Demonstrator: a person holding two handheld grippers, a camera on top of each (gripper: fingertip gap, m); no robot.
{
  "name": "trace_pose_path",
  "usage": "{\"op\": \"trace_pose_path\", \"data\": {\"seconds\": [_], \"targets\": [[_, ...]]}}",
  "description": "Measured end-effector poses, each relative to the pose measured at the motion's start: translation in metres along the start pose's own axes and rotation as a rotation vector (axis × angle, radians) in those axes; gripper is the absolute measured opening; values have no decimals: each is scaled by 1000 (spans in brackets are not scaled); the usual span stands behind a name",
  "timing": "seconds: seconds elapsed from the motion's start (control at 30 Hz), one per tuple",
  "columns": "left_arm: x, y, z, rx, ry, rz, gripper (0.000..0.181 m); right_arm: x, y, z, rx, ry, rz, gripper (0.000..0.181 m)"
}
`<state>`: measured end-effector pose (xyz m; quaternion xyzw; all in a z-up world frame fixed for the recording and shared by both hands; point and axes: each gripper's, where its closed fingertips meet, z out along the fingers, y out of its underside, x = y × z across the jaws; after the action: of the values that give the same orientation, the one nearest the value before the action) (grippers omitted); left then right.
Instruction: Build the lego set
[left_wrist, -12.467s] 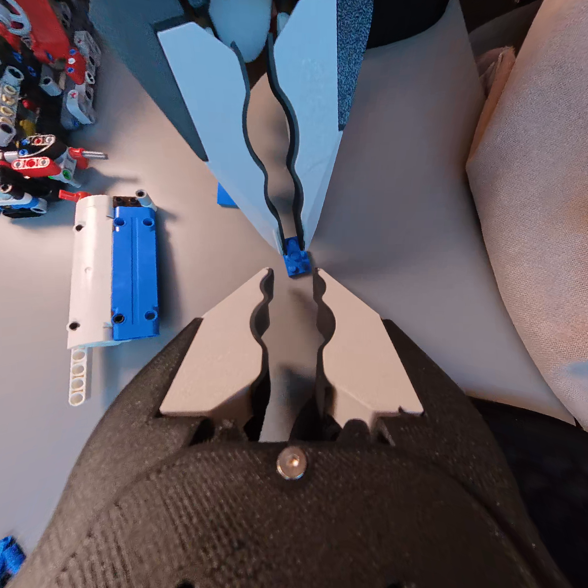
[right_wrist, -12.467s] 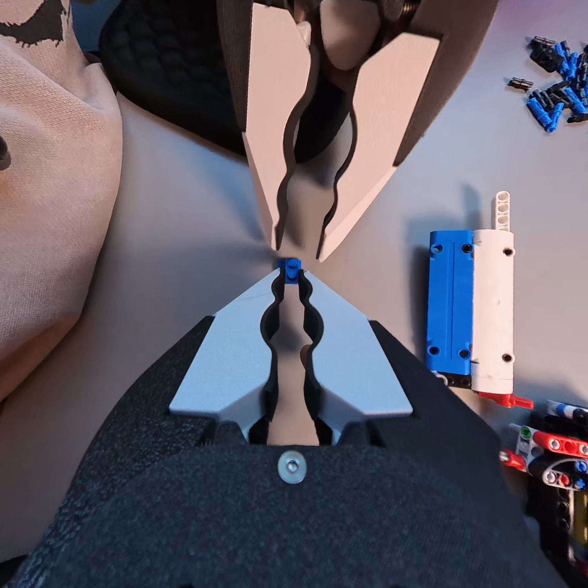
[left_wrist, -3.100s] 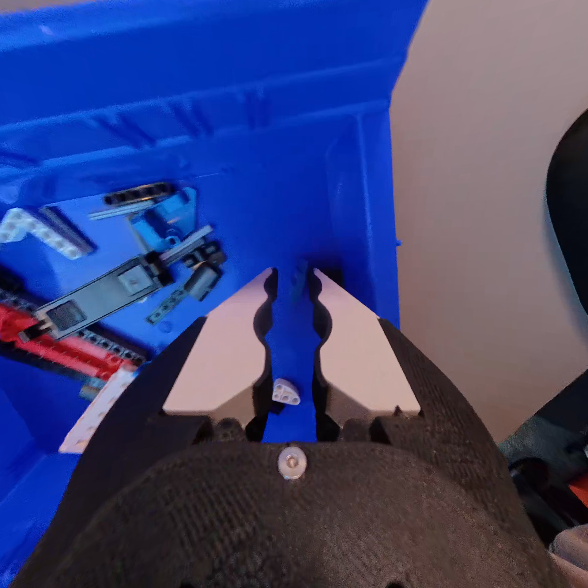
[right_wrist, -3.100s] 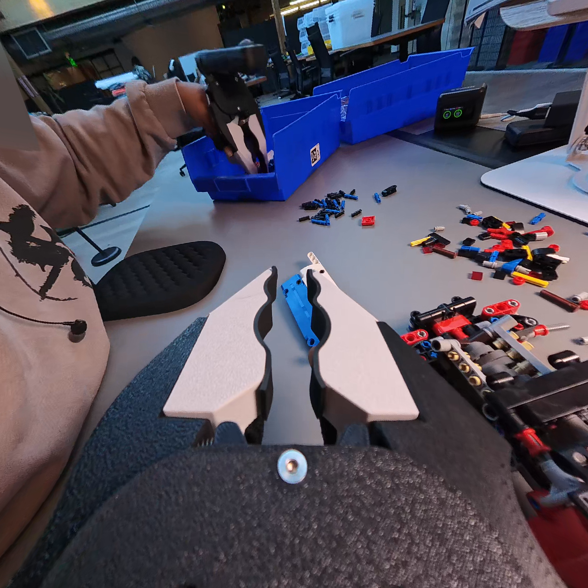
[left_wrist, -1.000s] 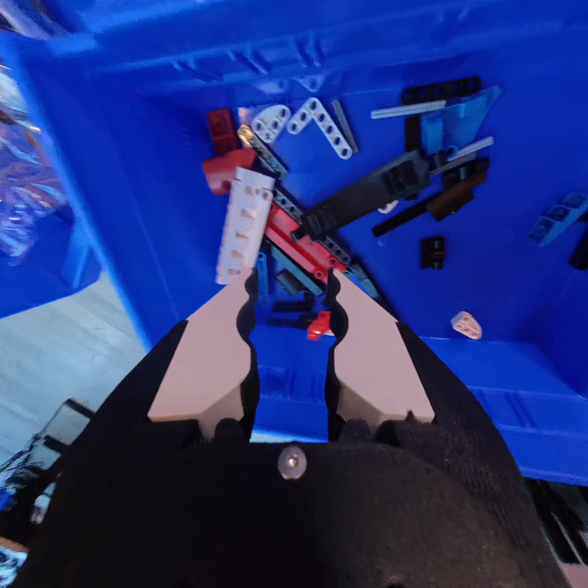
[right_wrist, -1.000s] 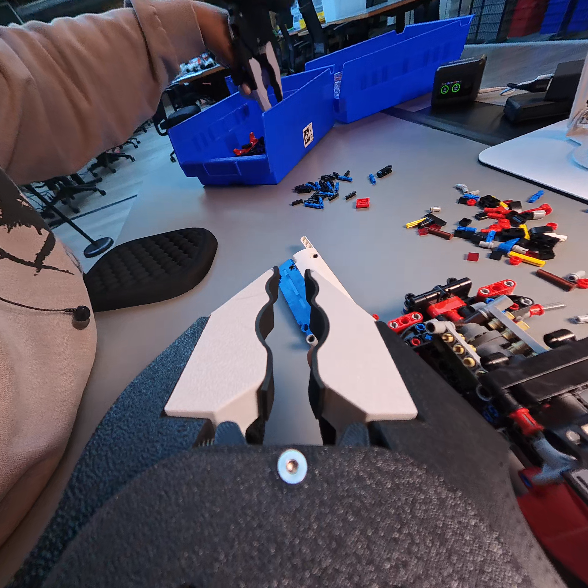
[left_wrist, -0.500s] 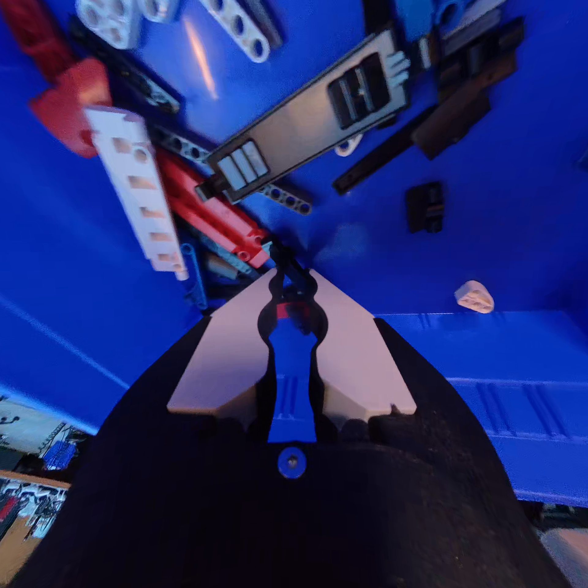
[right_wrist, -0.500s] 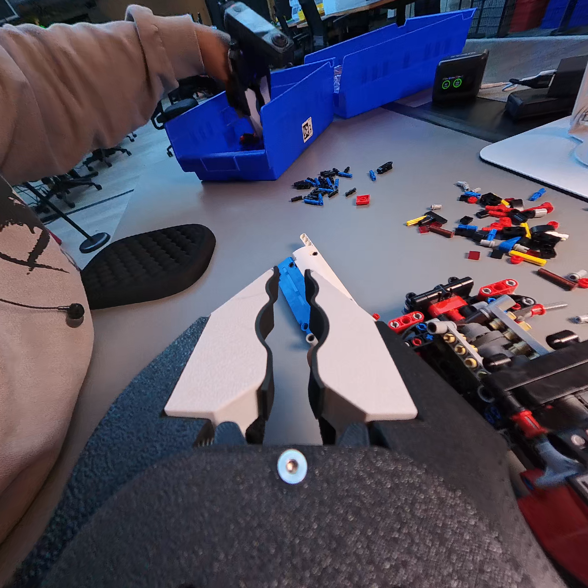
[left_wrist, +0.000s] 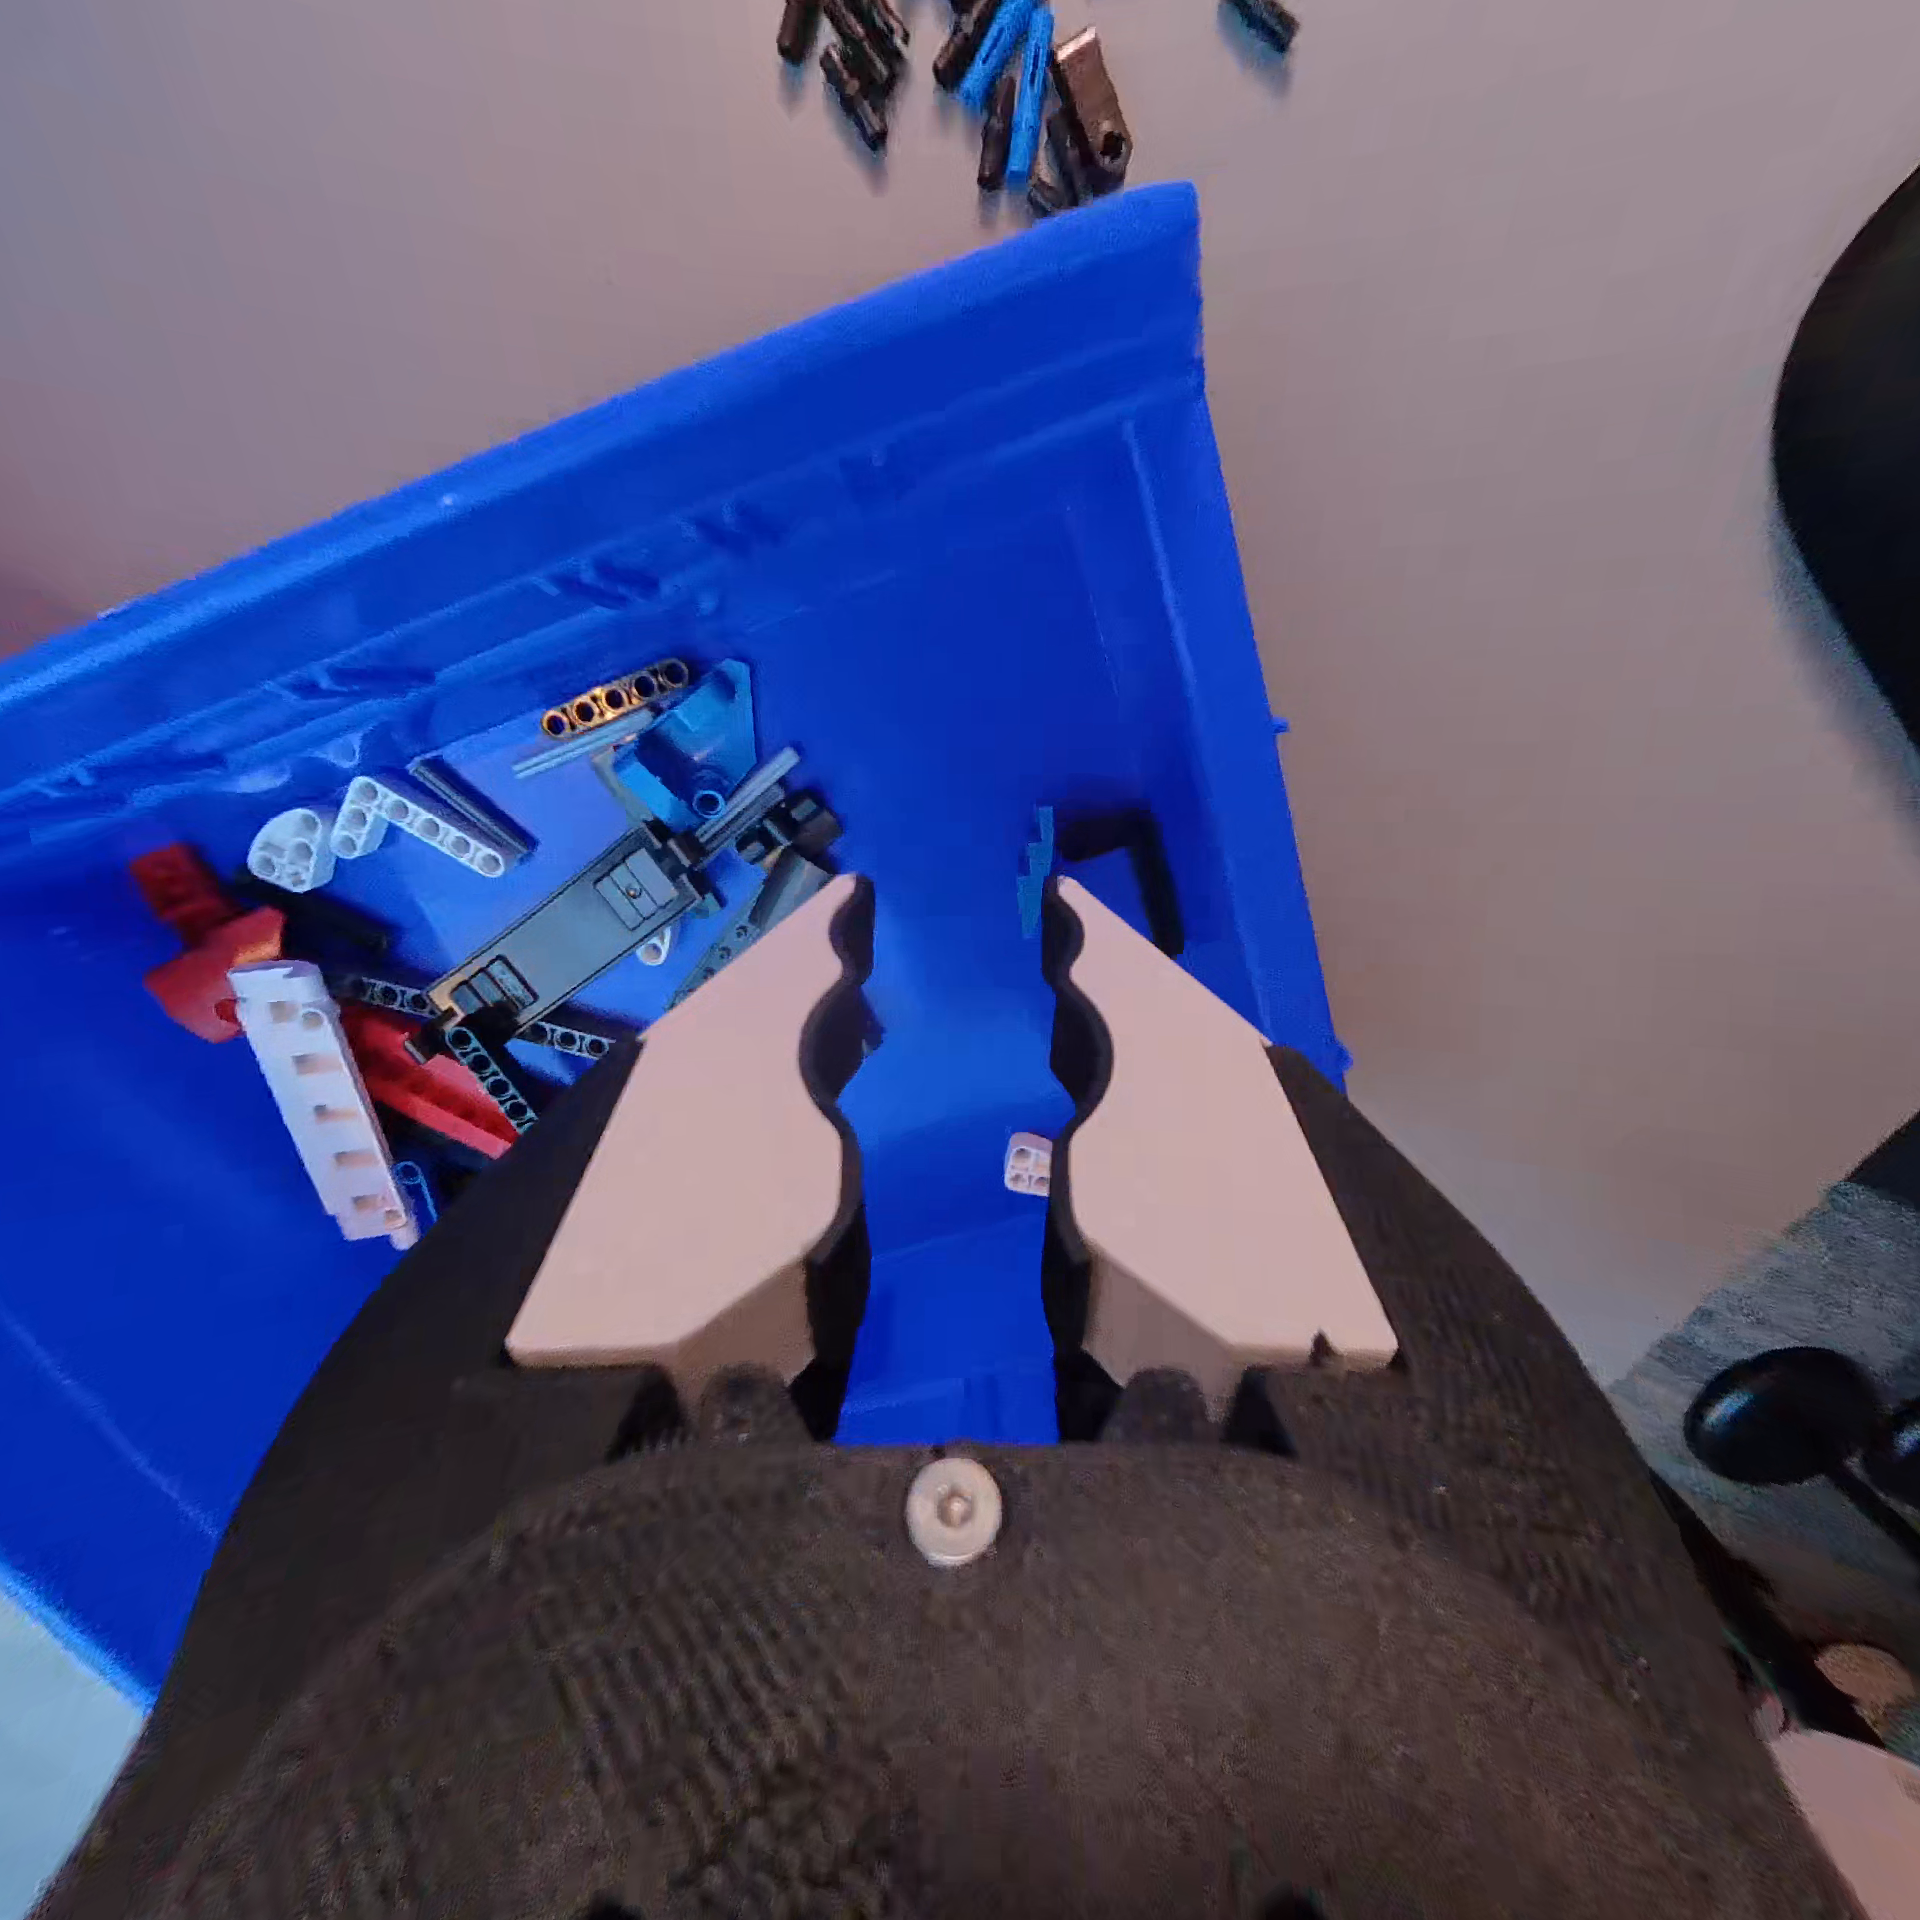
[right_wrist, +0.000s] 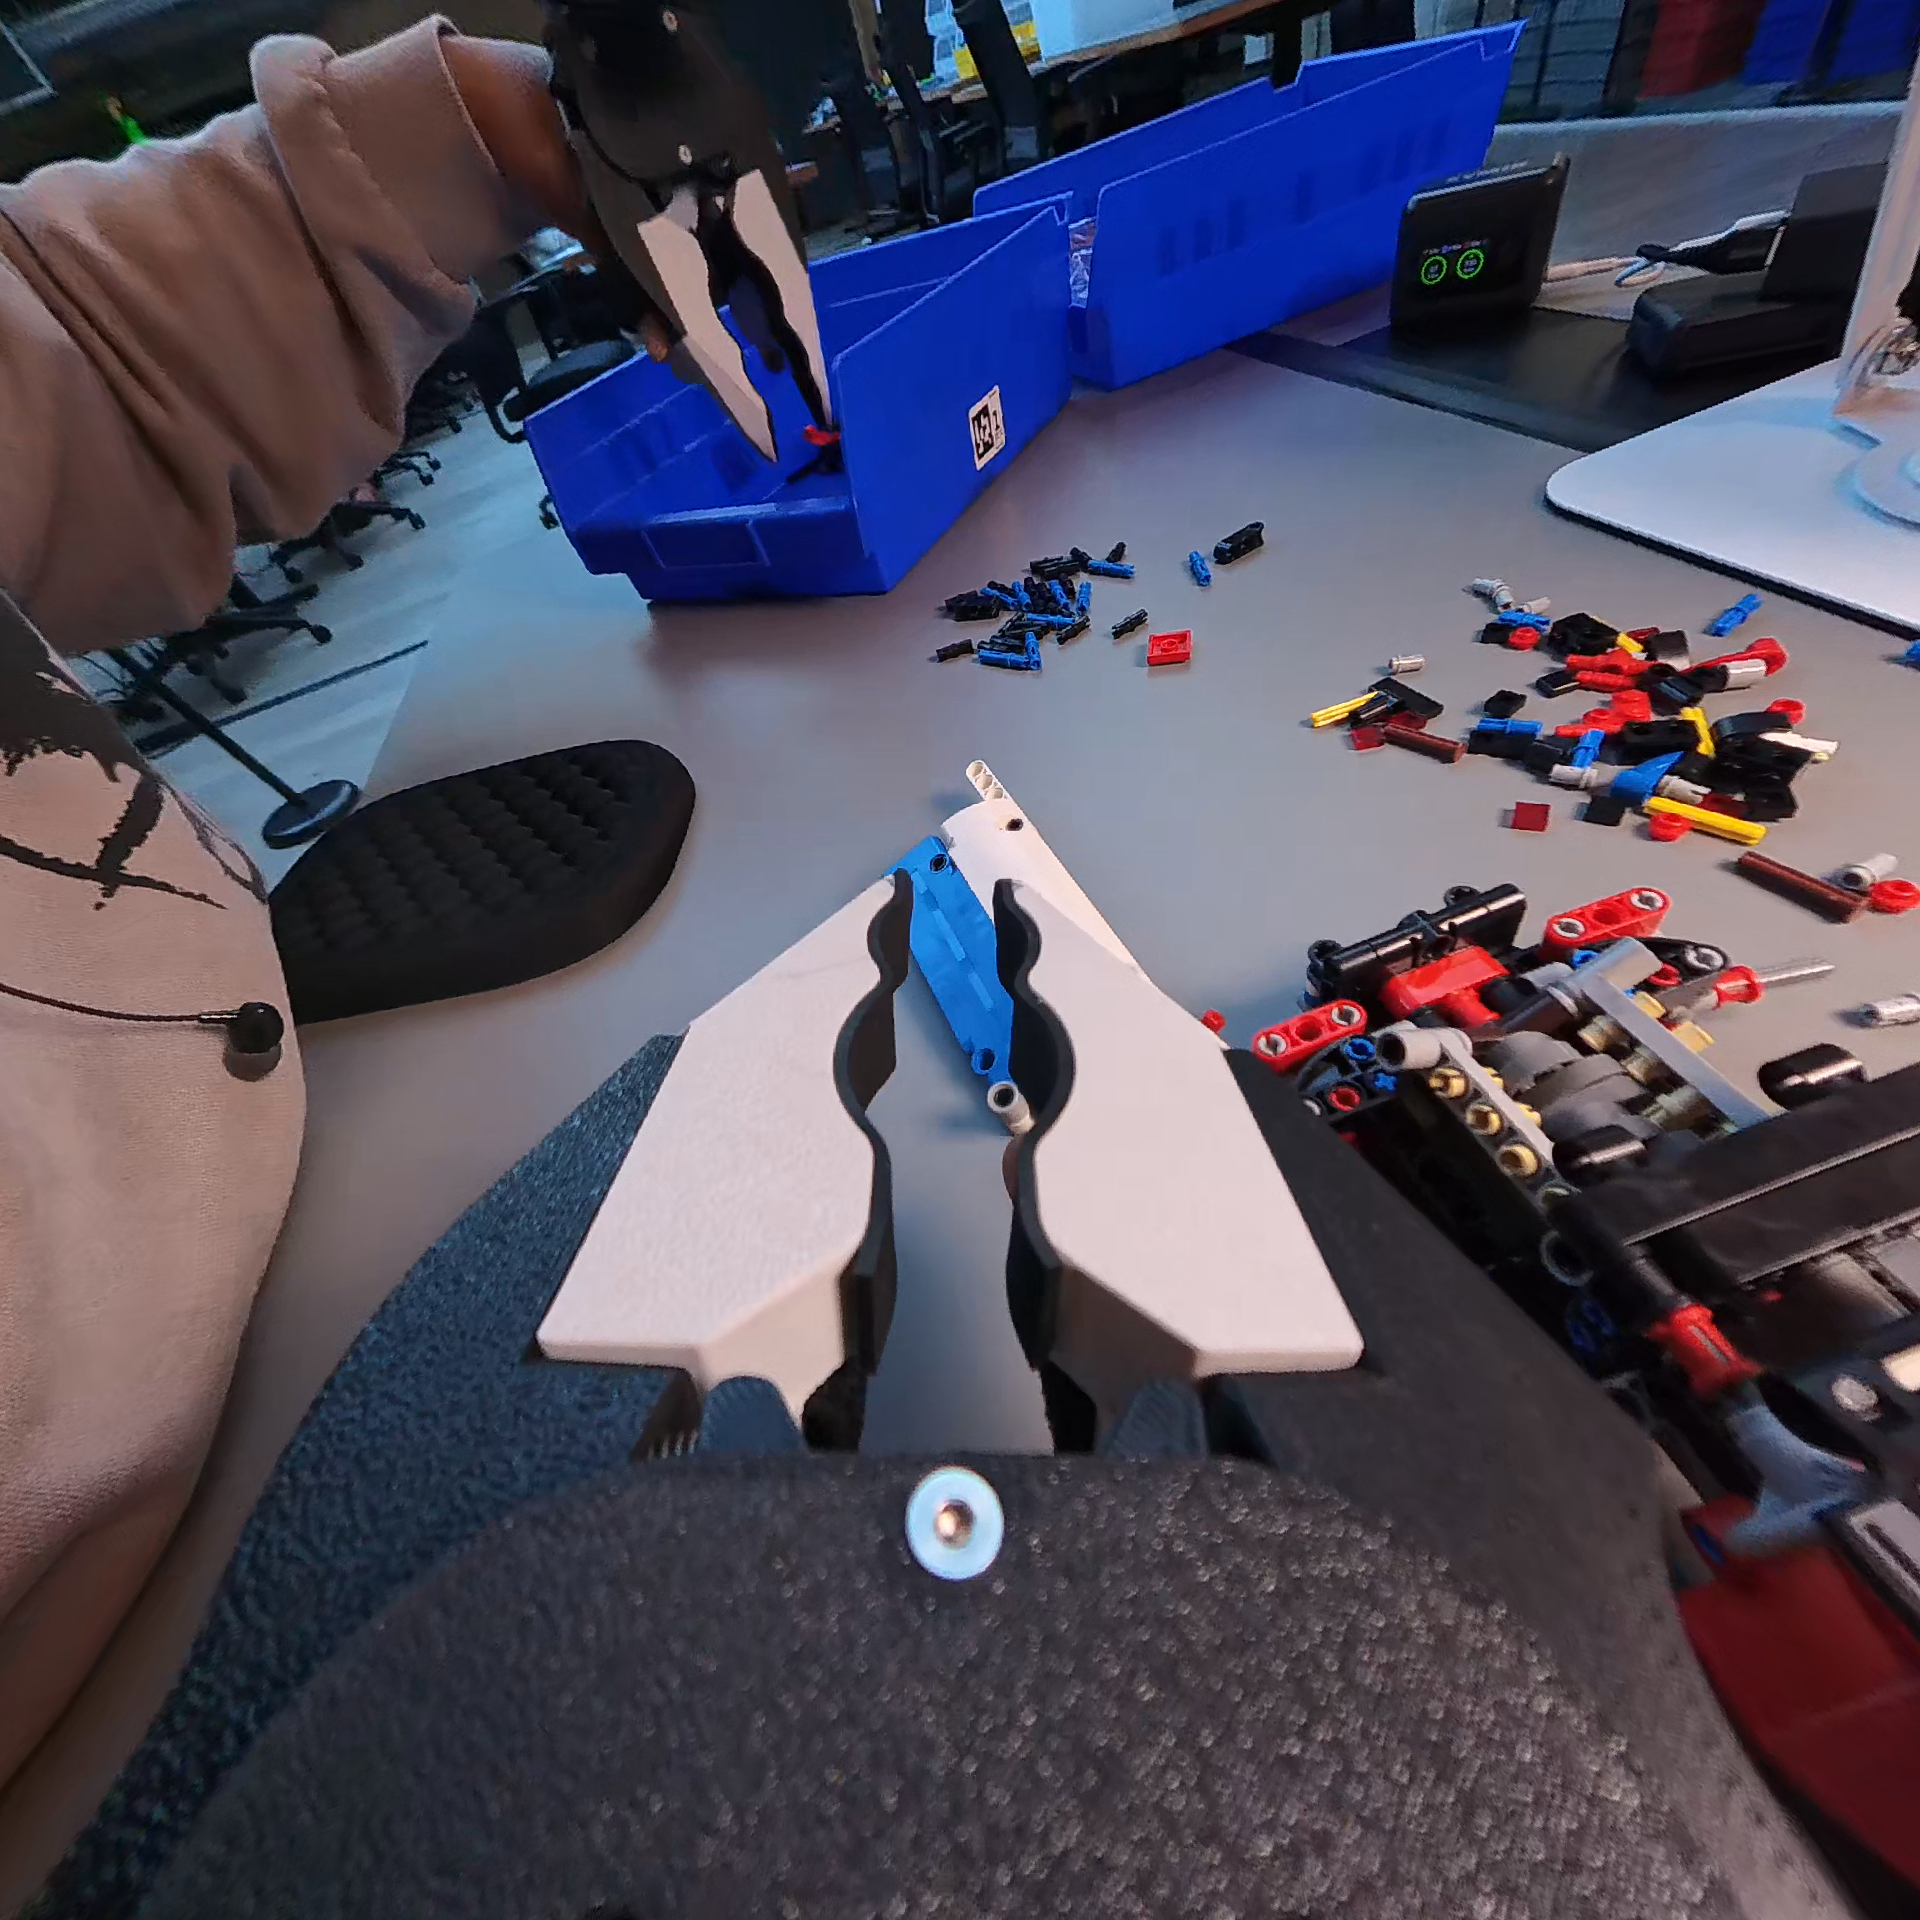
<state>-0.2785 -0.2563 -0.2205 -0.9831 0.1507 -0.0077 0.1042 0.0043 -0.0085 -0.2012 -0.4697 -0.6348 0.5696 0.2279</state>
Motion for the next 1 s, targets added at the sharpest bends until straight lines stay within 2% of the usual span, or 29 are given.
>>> {"op": "trace_pose_path", "data": {"seconds": [0.03,0.13,0.23,0.33,0.43,0.53,0.63,0.7,0.8,0.9,0.97,1.0], "targets": [[4,4,5,-20,14,2,31,0,-1,1,1,-5,5,14],[19,16,22,-71,88,16,32,-5,-3,4,-5,-22,-13,14],[19,24,38,-112,75,41,29,-8,0,2,-19,-13,-48,14],[22,22,46,-115,89,57,5,-8,-1,-1,-7,-7,-40,14],[16,15,39,-83,84,50,5,-7,-4,-3,7,-2,-34,14],[15,-6,15,49,85,24,5,-7,-4,-4,6,1,-38,14],[45,-52,-16,273,157,41,5,-7,-4,-3,6,-5,-34,13],[70,-77,-20,332,184,81,5,-8,-3,-1,1,-13,-32,13],[98,-86,11,241,197,124,5,-13,-3,1,-6,-24,-46,13],[107,-76,48,123,180,129,5,-16,-2,-3,-8,-18,-68,13],[109,-70,59,83,163,130,5,-16,-3,-7,-1,-11,-71,14],[109,-69,57,87,155,127,11,-16,-3,-9,4,-8,-69,14]]}}
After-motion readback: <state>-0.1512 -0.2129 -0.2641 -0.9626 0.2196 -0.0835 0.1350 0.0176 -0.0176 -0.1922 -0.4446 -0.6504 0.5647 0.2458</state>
